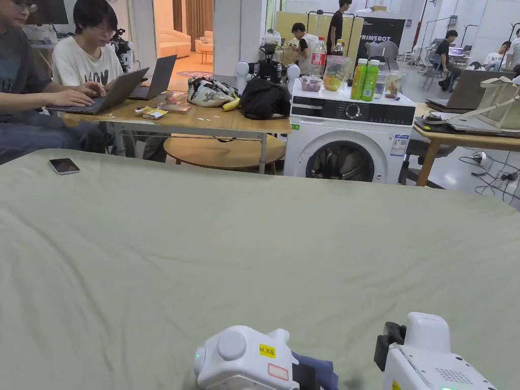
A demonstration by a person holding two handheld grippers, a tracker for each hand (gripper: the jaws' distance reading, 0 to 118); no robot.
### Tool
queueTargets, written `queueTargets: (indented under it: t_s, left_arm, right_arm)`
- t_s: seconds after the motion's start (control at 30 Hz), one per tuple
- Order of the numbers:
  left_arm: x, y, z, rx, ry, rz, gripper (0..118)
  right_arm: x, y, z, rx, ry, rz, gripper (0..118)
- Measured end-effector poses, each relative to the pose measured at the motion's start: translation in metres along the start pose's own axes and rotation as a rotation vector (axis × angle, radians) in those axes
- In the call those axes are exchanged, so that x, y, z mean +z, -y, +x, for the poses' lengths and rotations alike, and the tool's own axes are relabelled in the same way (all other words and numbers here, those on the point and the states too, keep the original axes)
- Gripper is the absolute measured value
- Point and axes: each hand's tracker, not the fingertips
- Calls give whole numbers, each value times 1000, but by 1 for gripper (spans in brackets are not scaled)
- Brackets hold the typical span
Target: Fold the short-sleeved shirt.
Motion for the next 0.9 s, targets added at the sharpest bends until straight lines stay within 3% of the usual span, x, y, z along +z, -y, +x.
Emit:
queueTargets:
  t_s: [0.13,0.37,0.67,0.77,0.9]
  left_arm:
    - [47,0,16,-179,-98,108,0]
    - [144,29,15,-378,-415,575,0]
    - [187,70,7,-563,-701,1059,0]
    - [191,73,3,-559,-722,1090,0]
    - [197,72,-3,-527,-699,1073,0]
  right_arm:
    - [-1,0,-2,1,-3,15,0]
    - [-2,-4,-14,30,-6,92,0]
    - [1,-17,-35,43,-10,222,0]
    - [4,-20,-42,63,-7,232,0]
    - [17,-11,-53,73,-78,100,0]
